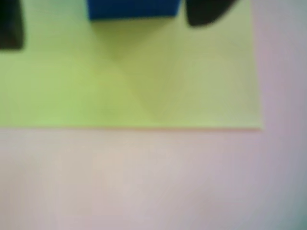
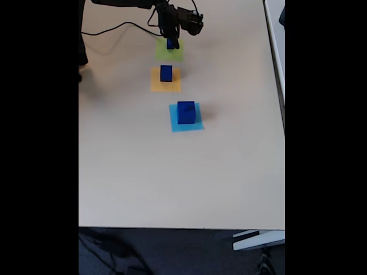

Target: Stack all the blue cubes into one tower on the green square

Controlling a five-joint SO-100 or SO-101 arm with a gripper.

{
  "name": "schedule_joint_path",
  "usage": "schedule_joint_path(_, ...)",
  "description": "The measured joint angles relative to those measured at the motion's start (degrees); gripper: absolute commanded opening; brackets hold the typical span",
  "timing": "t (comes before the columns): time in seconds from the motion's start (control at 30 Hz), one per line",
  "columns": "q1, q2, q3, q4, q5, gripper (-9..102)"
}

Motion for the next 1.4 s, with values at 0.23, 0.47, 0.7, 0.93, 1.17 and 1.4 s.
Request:
schedule_joint_path(0.23, 0.3, 0.0, 0.0, -0.5, 0.4, 33)
schedule_joint_path(0.47, -0.8, 0.0, -0.4, -1.8, 1.8, 31)
schedule_joint_path(0.7, -2.8, -2.0, -2.1, -3.3, 4.2, 32)
schedule_joint_path(0.93, -3.1, -2.2, -2.3, -1.8, 4.8, 34)
schedule_joint_path(1.17, -2.5, -2.2, -2.3, 2.3, 4.8, 34)
schedule_joint_path(1.4, -2.9, -2.2, -2.3, 3.3, 4.0, 33)
